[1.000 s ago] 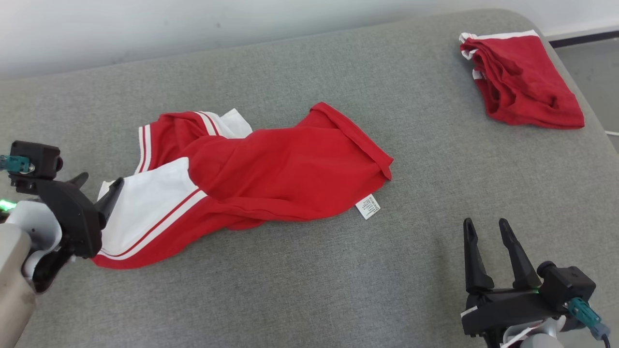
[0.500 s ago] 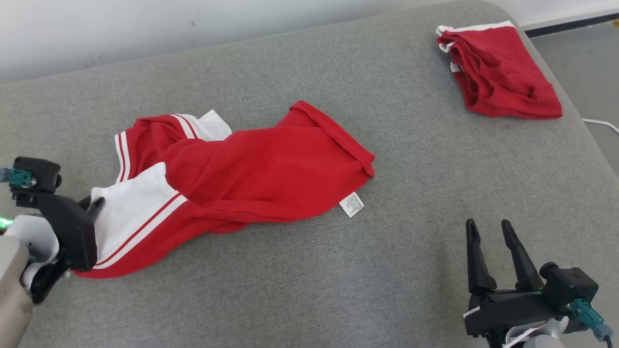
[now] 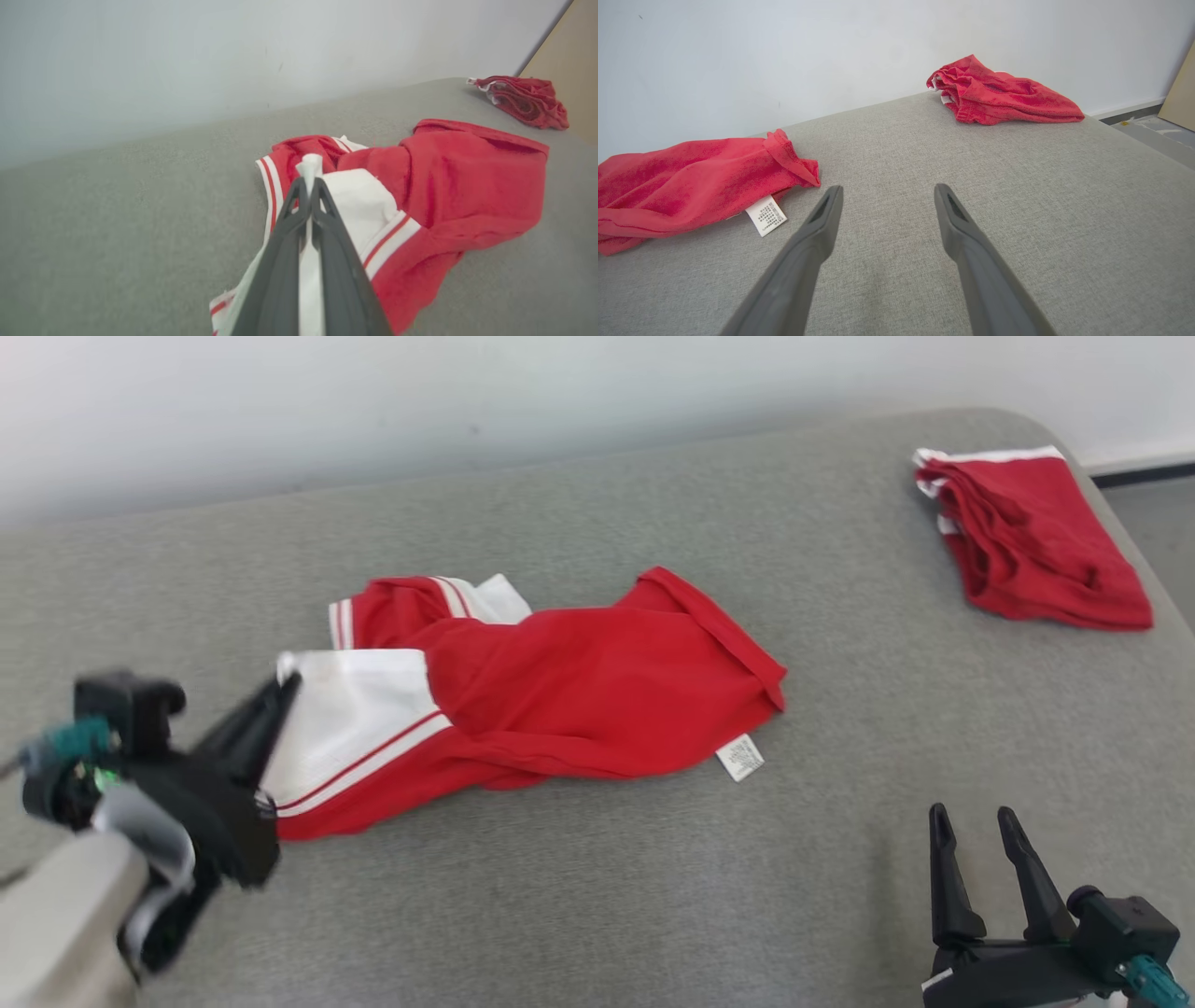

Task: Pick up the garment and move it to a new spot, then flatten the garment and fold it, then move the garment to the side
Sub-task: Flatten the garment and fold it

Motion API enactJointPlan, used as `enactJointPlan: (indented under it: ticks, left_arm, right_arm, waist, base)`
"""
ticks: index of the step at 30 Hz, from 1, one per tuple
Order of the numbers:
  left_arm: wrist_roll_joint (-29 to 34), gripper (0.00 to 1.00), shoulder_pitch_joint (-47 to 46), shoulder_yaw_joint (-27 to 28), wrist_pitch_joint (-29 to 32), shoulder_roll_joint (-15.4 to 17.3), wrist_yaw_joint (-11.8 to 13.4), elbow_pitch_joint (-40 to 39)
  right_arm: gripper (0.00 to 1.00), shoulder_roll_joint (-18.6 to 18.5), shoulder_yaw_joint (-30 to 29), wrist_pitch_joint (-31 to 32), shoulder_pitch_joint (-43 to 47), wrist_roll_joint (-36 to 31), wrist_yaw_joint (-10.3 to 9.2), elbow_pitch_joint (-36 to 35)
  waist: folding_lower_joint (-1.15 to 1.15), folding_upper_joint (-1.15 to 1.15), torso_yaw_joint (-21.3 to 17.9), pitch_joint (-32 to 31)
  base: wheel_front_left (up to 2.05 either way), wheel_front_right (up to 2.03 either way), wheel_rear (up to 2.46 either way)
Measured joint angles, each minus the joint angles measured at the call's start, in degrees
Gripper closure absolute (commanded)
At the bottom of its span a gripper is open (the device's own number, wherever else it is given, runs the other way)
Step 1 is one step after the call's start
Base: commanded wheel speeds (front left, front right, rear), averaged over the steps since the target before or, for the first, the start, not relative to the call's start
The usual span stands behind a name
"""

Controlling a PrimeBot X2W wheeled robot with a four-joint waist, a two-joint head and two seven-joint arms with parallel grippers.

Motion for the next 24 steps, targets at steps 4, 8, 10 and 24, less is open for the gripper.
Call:
enactJointPlan:
  ticks: [4, 8, 10, 24]
  left_arm:
    - [-0.8, 1.00, 9.3, 0.5, -1.8, 3.4, 4.8, -12.5]
    - [-1.3, 1.00, 18.6, 0.0, -2.7, 4.7, 9.5, -23.5]
    - [-1.8, 1.00, 22.7, -1.3, -2.7, 4.5, 10.3, -27.0]
    - [-4.2, 0.00, 31.9, -5.8, -2.3, -1.3, 10.6, -21.3]
  right_arm:
    - [0.00, 0.0, -1.0, 0.0, 1.2, -0.1, 0.00, -0.7]
    - [0.00, -0.6, -1.9, 0.0, 2.1, -0.1, 0.00, -1.0]
    - [0.00, -0.9, -2.3, 0.0, 2.2, -0.1, 0.00, -1.2]
    - [0.00, -1.7, -1.6, 0.0, 2.1, -0.4, 0.00, -0.9]
  waist:
    - [0.00, 0.00, 2.6, -1.2]
    - [0.00, 0.00, 5.4, -2.0]
    - [-0.01, 0.00, 6.7, -2.3]
    - [0.00, 0.00, 10.9, -2.9]
  base:
    - [0.00, 0.00, 0.00]
    - [0.00, 0.00, 0.00]
    - [0.00, 0.00, 0.00]
    - [0.00, 0.00, 0.00]
